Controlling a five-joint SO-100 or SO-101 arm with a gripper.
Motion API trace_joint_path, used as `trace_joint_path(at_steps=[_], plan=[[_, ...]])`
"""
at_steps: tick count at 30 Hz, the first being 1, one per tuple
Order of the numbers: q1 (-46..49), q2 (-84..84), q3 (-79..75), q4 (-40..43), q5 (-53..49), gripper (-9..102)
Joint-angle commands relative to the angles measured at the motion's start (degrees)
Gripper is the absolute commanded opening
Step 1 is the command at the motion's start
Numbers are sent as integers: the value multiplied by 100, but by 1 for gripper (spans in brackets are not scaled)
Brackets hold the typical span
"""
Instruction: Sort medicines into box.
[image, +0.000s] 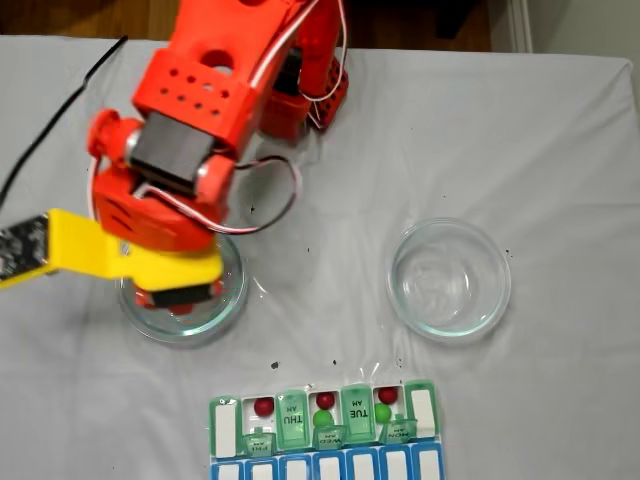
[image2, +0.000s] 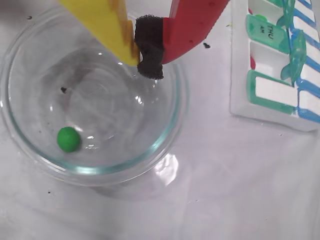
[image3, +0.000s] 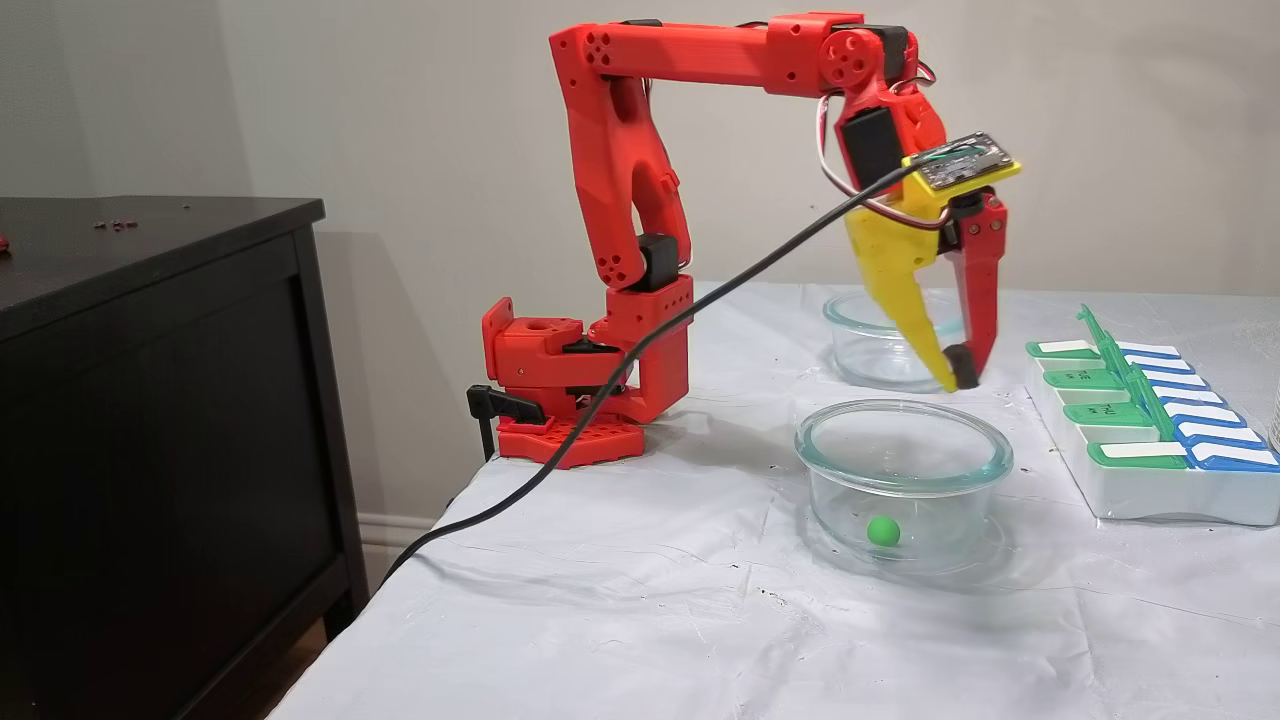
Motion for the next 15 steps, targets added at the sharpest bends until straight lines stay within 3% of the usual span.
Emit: trace_joint_path(at_steps=[1, 5, 8, 10, 15], plan=[[316, -185, -141, -105, -44, 0], [439, -448, 193, -545, -246, 3], [580, -765, 422, -615, -1055, 7], [677, -835, 483, -659, -1362, 18], [896, -782, 703, -747, -1688, 21]])
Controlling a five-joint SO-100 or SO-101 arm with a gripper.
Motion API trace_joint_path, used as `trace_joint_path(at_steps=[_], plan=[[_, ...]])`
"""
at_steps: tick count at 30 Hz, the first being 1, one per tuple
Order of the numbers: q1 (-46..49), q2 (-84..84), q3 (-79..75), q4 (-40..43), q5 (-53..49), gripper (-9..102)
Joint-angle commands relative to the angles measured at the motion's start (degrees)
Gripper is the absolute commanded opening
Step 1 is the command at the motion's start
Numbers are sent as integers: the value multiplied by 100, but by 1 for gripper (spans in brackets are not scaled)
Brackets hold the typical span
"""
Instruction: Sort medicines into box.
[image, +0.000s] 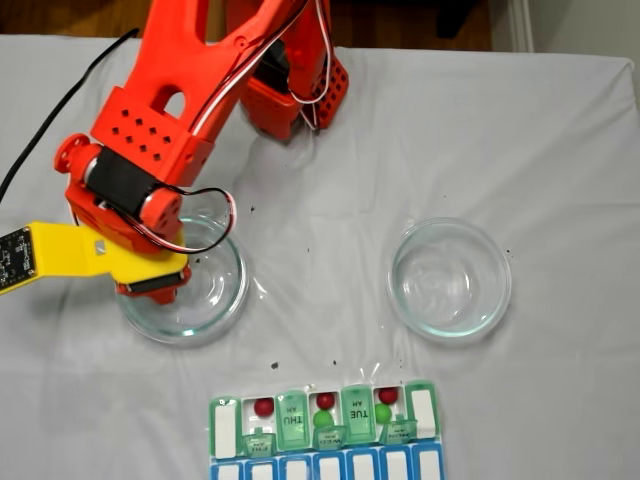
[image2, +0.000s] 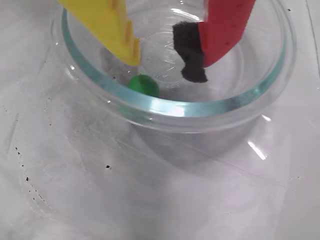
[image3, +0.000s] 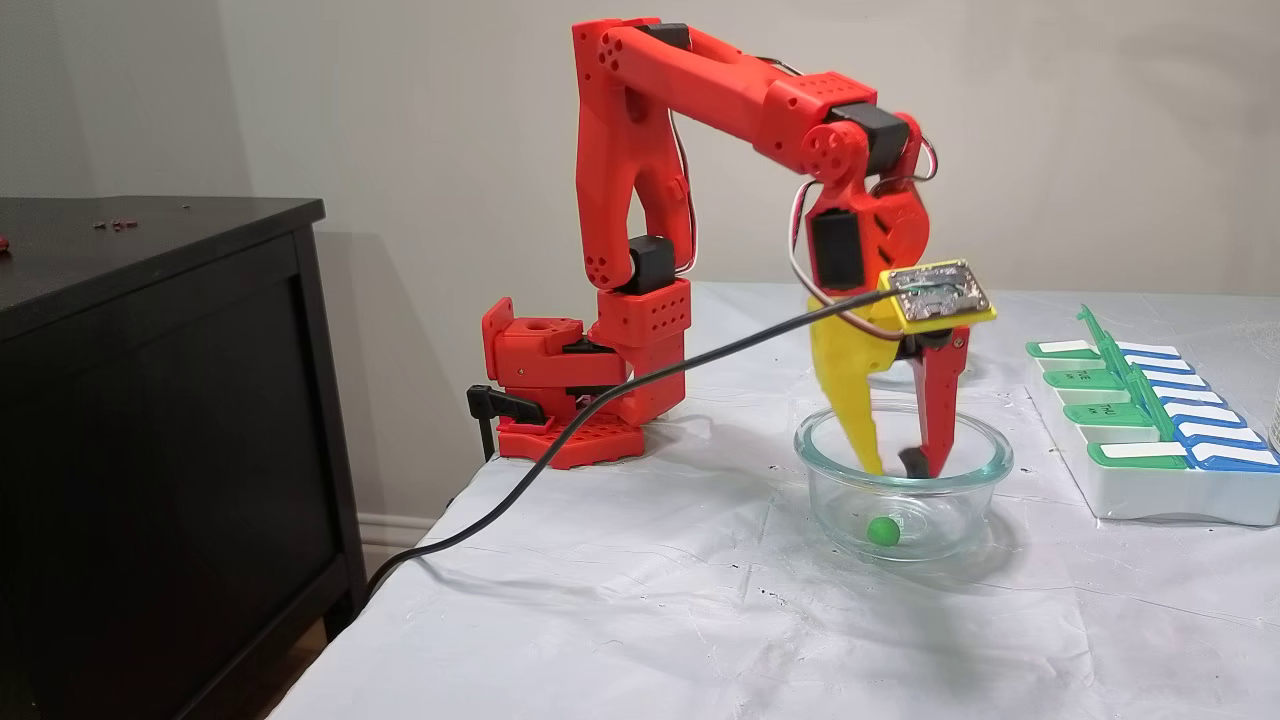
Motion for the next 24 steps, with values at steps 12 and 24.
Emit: trace_joint_path(at_steps=[12, 24], plan=[[448, 255, 202, -316, -896, 21], [308, -141, 70, -1055, -1099, 19]])
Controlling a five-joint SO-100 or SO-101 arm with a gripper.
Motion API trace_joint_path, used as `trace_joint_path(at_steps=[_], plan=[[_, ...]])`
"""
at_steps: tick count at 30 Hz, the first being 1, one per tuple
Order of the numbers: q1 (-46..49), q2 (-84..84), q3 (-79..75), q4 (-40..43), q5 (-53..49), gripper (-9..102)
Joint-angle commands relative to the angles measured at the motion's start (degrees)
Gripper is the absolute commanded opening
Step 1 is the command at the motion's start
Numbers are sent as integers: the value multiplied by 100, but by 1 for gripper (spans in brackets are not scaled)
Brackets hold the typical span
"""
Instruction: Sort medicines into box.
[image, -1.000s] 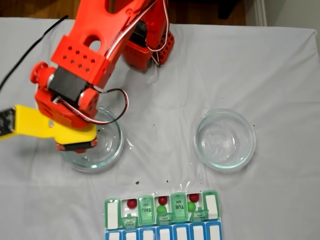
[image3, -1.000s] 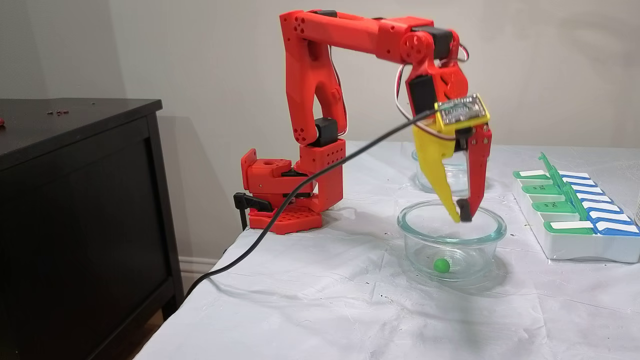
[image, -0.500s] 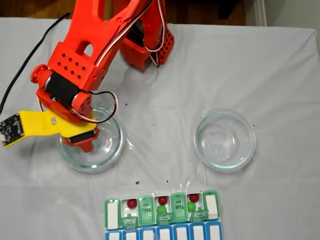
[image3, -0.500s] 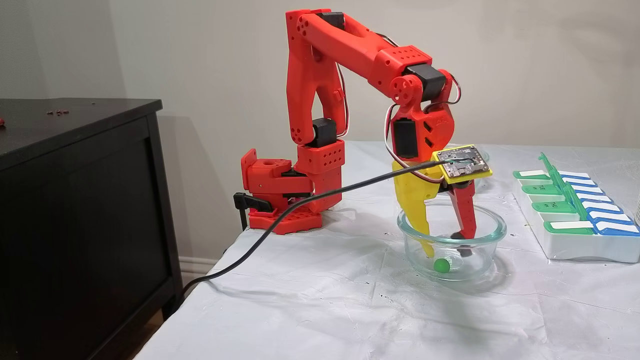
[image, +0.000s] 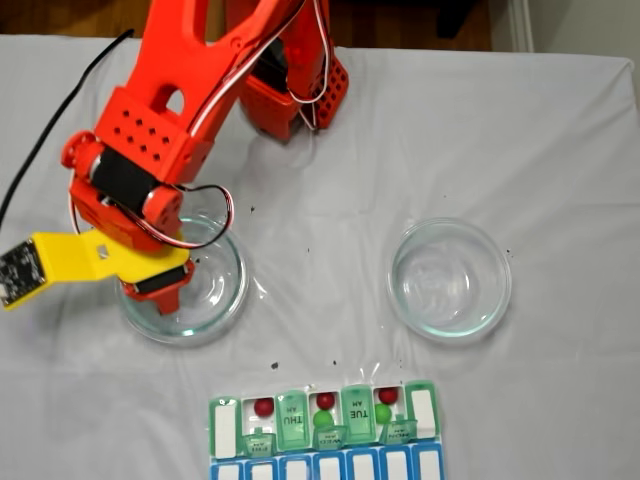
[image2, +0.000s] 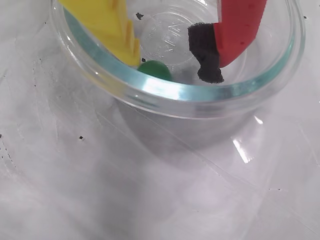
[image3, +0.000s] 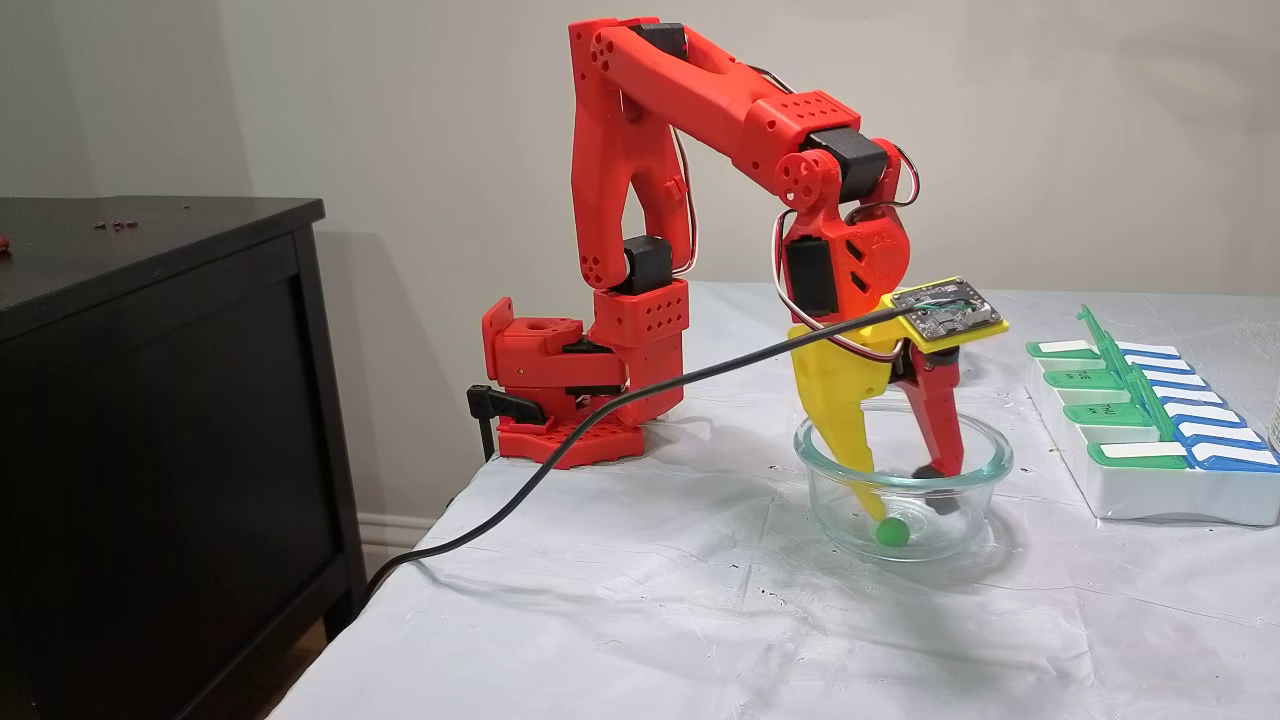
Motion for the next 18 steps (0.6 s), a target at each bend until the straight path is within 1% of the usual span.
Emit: trace_joint_path(at_steps=[1, 13, 16, 18], plan=[[-9, -35, -352, -220, -158, 19], [-185, -334, -378, -580, -334, 17], [-211, -343, -360, -659, -378, 15], [-246, -369, -334, -659, -431, 11]])
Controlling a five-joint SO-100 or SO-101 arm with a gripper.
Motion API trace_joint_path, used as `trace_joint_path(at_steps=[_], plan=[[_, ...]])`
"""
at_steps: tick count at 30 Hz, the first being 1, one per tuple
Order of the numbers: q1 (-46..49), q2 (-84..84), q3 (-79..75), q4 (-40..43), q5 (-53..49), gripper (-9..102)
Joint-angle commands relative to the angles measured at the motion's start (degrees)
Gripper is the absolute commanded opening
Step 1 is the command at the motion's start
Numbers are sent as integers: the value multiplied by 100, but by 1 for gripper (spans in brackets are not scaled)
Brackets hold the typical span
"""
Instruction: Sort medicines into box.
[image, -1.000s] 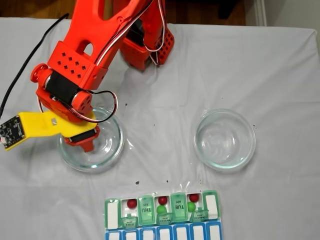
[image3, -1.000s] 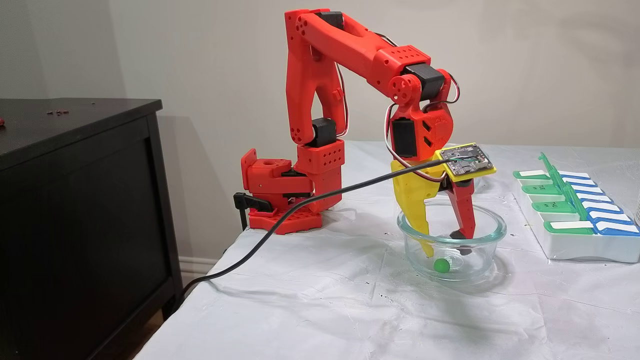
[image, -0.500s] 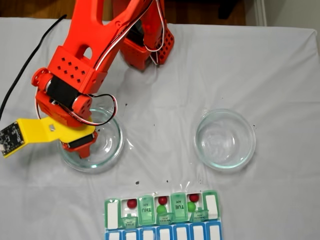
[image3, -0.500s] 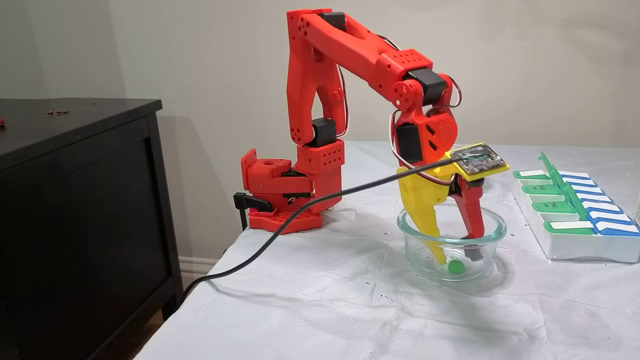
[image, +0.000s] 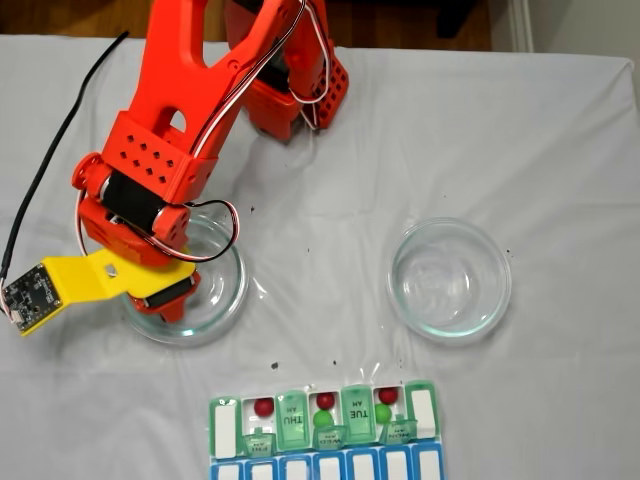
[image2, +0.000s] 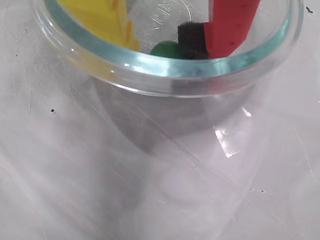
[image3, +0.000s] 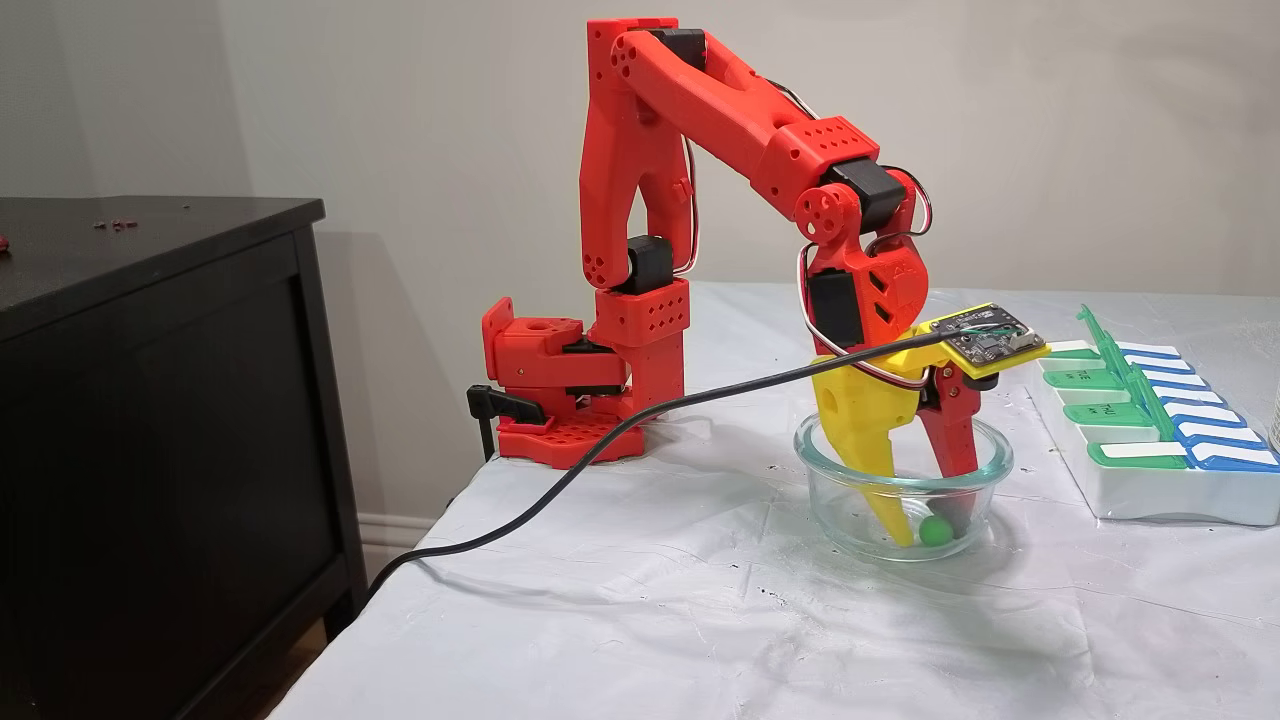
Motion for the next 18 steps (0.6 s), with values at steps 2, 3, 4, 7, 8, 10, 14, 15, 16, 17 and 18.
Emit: trace_joint_path(at_steps=[2, 3, 4, 7, 8, 10, 14, 15, 16, 17, 18], plan=[[-97, -26, -316, -97, -132, 9], [-123, -53, -325, -70, -167, 9], [-149, -88, -378, 18, -237, 9], [-176, -158, -466, 167, -220, 6], [-193, -185, -466, 193, -202, 5], [-229, -246, -501, 237, -141, 3], [-281, -325, -501, 281, -62, 0], [-290, -334, -501, 308, -53, 0], [-316, -343, -501, 378, -53, 0], [-325, -343, -519, 422, -53, 0], [-343, -272, -519, 501, -62, 0]])
